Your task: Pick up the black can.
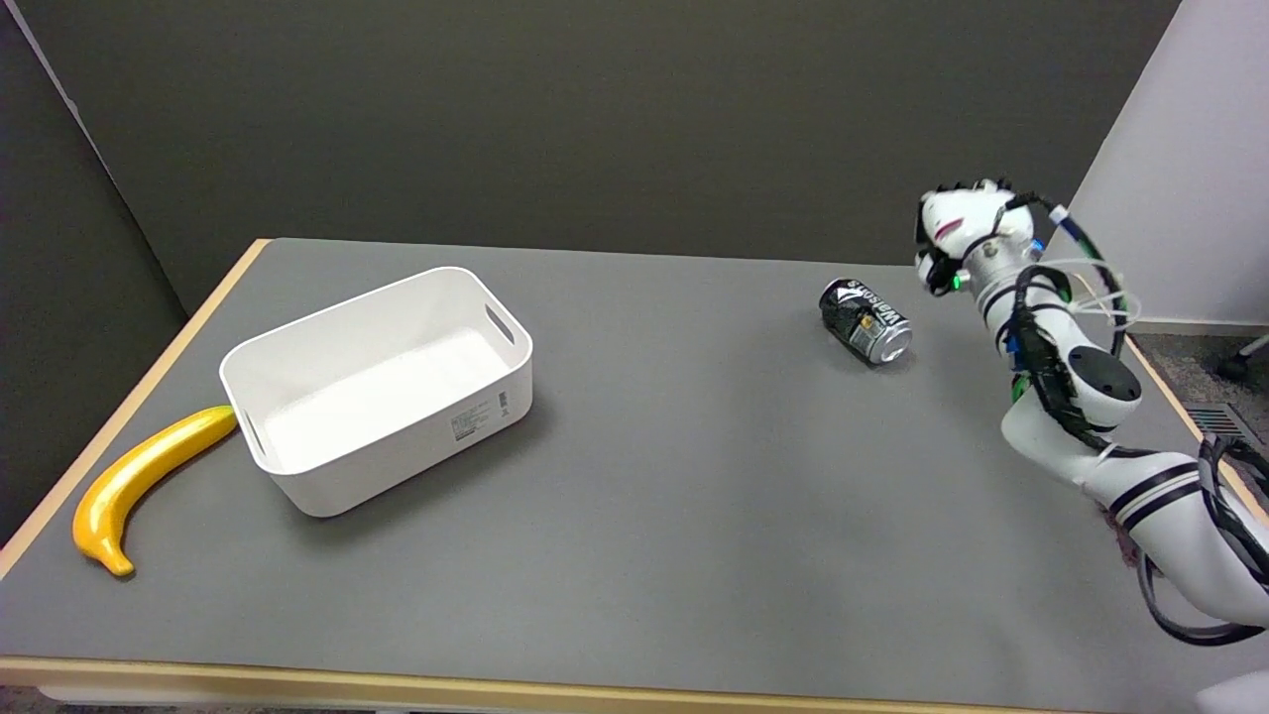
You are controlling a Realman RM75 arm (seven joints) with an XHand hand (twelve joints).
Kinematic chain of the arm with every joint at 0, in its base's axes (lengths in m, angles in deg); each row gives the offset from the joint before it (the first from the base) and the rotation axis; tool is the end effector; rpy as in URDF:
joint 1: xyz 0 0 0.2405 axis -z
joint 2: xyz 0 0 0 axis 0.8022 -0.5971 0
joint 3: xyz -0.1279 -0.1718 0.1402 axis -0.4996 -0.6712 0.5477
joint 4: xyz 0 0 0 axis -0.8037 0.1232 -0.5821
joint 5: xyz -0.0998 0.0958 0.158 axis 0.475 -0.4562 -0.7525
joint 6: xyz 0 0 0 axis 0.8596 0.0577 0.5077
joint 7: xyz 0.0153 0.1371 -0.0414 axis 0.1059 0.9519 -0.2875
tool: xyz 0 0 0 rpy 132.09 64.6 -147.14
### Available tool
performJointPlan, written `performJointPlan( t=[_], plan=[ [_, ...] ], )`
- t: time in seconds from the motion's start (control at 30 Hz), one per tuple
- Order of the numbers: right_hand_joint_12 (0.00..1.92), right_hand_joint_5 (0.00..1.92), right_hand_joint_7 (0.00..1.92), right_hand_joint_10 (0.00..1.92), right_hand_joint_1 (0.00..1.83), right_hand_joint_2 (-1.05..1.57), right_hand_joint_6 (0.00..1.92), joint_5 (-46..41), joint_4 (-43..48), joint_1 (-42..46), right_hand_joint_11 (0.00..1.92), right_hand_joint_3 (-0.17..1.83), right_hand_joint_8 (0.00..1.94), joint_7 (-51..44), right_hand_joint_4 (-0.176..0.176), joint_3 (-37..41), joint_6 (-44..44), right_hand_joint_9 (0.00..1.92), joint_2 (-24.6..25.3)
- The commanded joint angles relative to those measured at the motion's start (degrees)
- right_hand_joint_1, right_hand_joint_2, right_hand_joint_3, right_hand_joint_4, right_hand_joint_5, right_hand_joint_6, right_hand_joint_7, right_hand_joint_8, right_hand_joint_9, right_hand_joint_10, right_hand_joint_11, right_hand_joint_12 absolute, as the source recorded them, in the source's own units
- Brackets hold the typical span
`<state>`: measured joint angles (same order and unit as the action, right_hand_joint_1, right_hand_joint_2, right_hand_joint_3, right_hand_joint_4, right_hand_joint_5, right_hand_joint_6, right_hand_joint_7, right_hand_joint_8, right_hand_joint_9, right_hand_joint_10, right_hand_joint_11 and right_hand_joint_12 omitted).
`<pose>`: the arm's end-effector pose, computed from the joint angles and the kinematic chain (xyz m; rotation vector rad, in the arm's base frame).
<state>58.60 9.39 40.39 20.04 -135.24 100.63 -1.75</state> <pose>-0.1910 -0.3861 0.4674 1.1281 0.0940 -0.1392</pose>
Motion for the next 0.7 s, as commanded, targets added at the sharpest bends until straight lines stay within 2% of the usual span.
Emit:
performJointPlan(
  t=[0.03,0.1,0.13,0.2,0.27,0.33,0.47,0.7],
  plan=[
    [1.92,0.46,0.79,1.32,1.16,1.35,1.54,26.5,7.2,-0.3,0.27,-0.05,1.57,17.3,-0.176,-4.3,9.9,0.81,-1.9],
    [1.92,0.46,0.78,1.32,1.15,1.36,1.54,25.1,7.1,-0.1,0.23,-0.07,1.59,19.0,-0.176,-4.2,9.9,0.8,-1.9],
    [1.92,0.45,0.78,1.32,1.08,1.27,1.47,23.4,7.1,0.0,0.24,0.09,1.5,20.2,-0.159,-4.2,9.5,0.78,-1.9],
    [1.84,0.41,0.72,1.27,0.67,0.79,1.04,21.1,6.7,0.0,0.31,0.89,0.99,21.0,-0.085,-4.6,8.9,0.68,-1.9],
    [1.41,0.29,0.49,1.0,0.33,0.71,0.56,20.0,5.5,-0.1,0.26,0.85,0.53,20.8,-0.107,-5.6,8.5,0.41,-1.9],
    [1.31,0.24,0.41,0.92,0.28,0.68,0.48,19.3,4.7,-0.2,0.17,0.84,0.44,20.7,-0.116,-6.8,8.8,0.33,-1.9],
    [1.22,0.19,0.3,0.79,0.24,0.65,0.41,16.6,3.1,-0.7,0.07,0.8,0.36,20.5,-0.128,-8.7,9.1,0.19,-1.9],
    [1.21,0.17,0.26,0.76,0.24,0.64,0.41,10.2,-1.6,-1.4,0.03,0.79,0.35,20.5,-0.15,-11.6,11.2,0.15,-1.9]
  ],
)
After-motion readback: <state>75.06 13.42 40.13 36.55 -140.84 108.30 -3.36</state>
